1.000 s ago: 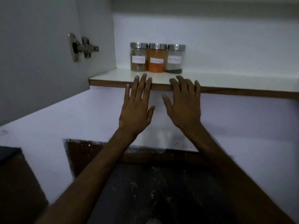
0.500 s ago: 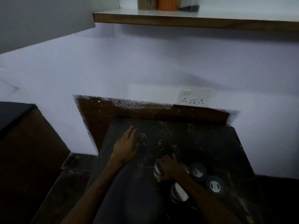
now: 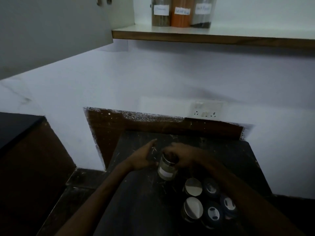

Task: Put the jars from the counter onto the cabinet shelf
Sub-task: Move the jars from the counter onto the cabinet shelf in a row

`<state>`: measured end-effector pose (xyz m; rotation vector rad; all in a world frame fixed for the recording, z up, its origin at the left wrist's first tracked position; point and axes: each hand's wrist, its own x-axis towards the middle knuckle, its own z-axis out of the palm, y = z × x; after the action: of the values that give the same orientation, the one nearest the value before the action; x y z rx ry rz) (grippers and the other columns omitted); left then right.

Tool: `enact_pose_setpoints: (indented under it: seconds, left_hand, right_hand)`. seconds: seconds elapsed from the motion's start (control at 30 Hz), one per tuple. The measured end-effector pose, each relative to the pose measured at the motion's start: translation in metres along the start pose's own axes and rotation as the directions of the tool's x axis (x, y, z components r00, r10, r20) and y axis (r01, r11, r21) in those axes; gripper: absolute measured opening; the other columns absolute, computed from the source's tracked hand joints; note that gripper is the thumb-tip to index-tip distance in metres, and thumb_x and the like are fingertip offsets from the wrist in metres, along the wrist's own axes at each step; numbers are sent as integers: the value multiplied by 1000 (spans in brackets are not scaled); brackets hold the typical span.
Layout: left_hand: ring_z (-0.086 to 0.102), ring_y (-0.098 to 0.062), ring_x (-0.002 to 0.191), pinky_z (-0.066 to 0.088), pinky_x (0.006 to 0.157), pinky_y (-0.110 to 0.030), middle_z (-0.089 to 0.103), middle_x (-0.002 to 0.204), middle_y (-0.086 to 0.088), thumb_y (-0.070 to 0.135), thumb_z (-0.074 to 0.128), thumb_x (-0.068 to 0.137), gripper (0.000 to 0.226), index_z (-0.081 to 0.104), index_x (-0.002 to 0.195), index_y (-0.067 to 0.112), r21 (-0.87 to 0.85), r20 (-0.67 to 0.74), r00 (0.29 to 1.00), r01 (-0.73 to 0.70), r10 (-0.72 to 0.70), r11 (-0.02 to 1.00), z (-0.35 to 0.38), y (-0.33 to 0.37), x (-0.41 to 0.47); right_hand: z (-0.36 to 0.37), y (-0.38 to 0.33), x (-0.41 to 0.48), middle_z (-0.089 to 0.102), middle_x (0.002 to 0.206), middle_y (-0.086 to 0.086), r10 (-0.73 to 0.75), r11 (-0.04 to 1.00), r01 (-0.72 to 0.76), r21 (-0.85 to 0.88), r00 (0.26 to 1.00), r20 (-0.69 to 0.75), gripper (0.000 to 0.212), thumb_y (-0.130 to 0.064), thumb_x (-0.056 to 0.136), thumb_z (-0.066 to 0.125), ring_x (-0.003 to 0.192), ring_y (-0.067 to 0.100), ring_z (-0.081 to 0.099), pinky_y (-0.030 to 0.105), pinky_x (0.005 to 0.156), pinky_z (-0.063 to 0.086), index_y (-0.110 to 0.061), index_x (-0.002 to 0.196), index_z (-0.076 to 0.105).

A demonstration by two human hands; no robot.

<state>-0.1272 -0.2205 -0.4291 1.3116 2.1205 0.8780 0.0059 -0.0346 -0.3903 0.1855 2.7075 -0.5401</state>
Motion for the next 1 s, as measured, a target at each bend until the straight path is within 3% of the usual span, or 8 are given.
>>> enact_pose_setpoints:
  seconds: [0.1, 0.2, 0.3, 0.43, 0.57, 0.7, 0.83, 1.0]
  left_hand:
    - [40, -19, 139, 41, 110, -40, 39, 151, 0, 11, 82, 75, 106, 13, 154, 23, -342, 146, 984, -49, 105, 939, -22, 40, 3]
    - [52, -24, 130, 45, 105, -42, 55, 140, -7, -2, 77, 76, 81, 38, 145, 13, -506, 139, 964, -129, 229, 853, -43, 83, -1]
    - [59, -20, 122, 52, 95, -31, 63, 131, -4, 7, 78, 76, 66, 49, 136, 11, -509, -10, 957, -255, 290, 823, -64, 133, -1]
    - [63, -16, 115, 54, 89, -27, 67, 124, 0, 21, 72, 76, 61, 51, 132, 14, -483, -258, 902, -432, 347, 762, -95, 198, 1]
    - [63, -10, 114, 53, 89, -21, 68, 122, 7, 26, 74, 77, 56, 55, 130, 23, -380, -342, 808, -585, 479, 716, -128, 259, 12]
    - [55, -4, 123, 50, 99, -28, 59, 135, 13, 52, 66, 84, 63, 45, 140, 33, -108, -353, 716, -670, 601, 735, -173, 307, 35]
    - [38, 1, 129, 35, 106, -30, 37, 153, 11, 79, 36, 82, 76, 30, 145, 38, 357, -441, 670, -478, 597, 802, -210, 322, 70]
    - [17, -16, 148, 23, 114, -36, 10, 163, 2, 76, 30, 84, 88, 9, 154, 25, 583, -322, 858, -153, 400, 798, -201, 302, 113]
  right_hand:
    - [-69, -21, -44, 43, 137, -6, -174, 983, 177, 50, 983, -53, 86, -20, 74, 81, 123, 13, 46, 26, 96, 47, -54, 138, 35]
    - [-124, -35, -91, 47, 138, -13, -277, 942, 304, 142, 943, -183, 80, -15, 79, 78, 125, 3, 49, 20, 99, 47, -45, 143, 41]
    - [-156, -40, -129, 47, 145, -17, -256, 896, 381, 230, 864, -433, 67, -17, 87, 73, 131, -2, 47, 20, 107, 43, -35, 144, 44]
    - [-179, -49, -161, 56, 137, -15, -98, 884, 404, 234, 651, -753, 54, -33, 90, 67, 120, -1, 57, 27, 99, 53, -36, 140, 46]
    - [-216, -70, -192, 61, 124, -23, -101, 903, 412, 124, 484, -869, 72, -53, 74, 78, 108, -8, 62, 12, 80, 54, -49, 136, 41]
    - [-279, -76, -220, 66, 117, -9, -82, 871, 475, 126, 394, -916, 74, -46, 63, 88, 92, 6, 72, 24, 69, 60, -45, 127, 49]
    - [-344, -47, -219, 65, 114, 0, 20, 875, 440, 202, 383, -923, 81, -51, 51, 90, 104, 16, 67, 40, 76, 63, -40, 122, 53]
    - [-388, 18, -161, 60, 101, 1, 213, 905, 266, 330, 388, -897, 65, -25, 69, 89, 102, 28, 65, 47, 81, 61, -25, 121, 49]
